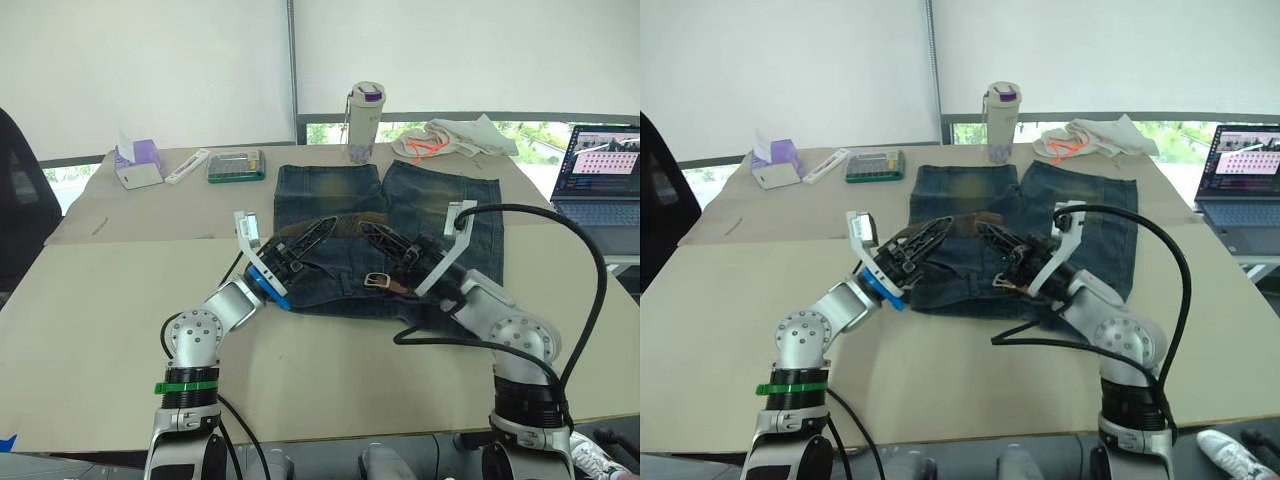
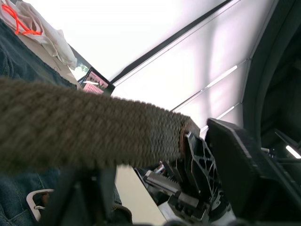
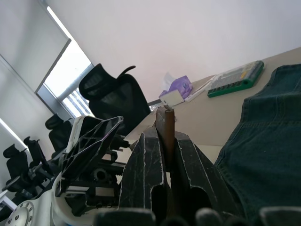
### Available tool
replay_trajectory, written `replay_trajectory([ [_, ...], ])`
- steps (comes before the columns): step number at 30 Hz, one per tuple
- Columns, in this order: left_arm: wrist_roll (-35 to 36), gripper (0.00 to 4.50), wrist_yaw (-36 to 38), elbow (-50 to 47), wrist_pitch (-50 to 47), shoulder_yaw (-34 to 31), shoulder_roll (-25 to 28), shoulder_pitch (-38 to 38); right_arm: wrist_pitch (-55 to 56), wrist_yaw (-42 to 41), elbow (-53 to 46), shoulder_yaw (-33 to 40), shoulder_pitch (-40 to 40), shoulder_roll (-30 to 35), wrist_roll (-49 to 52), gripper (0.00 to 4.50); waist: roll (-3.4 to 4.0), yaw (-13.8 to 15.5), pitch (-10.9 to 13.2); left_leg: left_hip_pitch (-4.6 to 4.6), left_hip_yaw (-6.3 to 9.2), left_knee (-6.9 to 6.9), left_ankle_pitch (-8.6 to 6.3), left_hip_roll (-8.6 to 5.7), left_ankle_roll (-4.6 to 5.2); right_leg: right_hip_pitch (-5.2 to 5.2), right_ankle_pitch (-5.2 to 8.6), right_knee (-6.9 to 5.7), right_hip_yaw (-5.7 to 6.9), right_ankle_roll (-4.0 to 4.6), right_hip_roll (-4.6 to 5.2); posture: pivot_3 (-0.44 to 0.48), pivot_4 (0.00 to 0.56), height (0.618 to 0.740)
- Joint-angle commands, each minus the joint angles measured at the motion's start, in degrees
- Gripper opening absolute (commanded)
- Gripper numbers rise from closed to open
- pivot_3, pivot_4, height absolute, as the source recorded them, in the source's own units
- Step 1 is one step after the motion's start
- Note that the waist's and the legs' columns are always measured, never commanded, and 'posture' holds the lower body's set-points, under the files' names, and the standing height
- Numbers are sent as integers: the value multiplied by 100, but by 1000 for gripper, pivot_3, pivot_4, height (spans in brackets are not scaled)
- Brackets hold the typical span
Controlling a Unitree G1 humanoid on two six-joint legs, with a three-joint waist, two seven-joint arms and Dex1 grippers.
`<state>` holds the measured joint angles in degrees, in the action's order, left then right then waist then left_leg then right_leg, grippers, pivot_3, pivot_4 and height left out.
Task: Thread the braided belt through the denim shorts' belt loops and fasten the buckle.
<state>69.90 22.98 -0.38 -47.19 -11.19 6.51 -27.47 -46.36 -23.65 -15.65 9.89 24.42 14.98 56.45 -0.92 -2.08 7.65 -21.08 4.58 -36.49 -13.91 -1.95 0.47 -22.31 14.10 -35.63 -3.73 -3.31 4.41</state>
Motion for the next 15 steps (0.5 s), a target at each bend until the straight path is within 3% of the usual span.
replay_trajectory([
  [1,35,1509,28,-244,1,-4,-77,0,-46,-47,-204,-33,55,25,133,0,0,7,0,0,0,0,0,0,0,0,0,0,0,0,0,0,150,740],
  [5,33,178,69,-383,-35,41,-117,97,-94,-48,-197,-147,43,67,82,0,0,14,0,-1,0,0,0,0,0,0,0,5,-1,0,0,0,150,740],
  [10,-125,32,-61,-442,39,4,-93,165,44,-135,-177,-165,19,130,-46,0,0,27,0,-1,0,0,0,0,0,2,0,10,-1,0,0,0,150,740],
  [11,-185,0,-167,-467,40,-22,-49,185,107,-232,-209,-204,-23,219,-153,884,0,35,0,-1,0,0,0,1,0,2,0,12,-1,0,0,0,150,740],
  [15,-244,0,-779,-591,-114,-193,123,300,792,-561,-310,-498,-237,667,-1131,2202,0,63,0,-2,-1,3,0,1,0,5,0,23,-1,0,0,0,150,740],
])
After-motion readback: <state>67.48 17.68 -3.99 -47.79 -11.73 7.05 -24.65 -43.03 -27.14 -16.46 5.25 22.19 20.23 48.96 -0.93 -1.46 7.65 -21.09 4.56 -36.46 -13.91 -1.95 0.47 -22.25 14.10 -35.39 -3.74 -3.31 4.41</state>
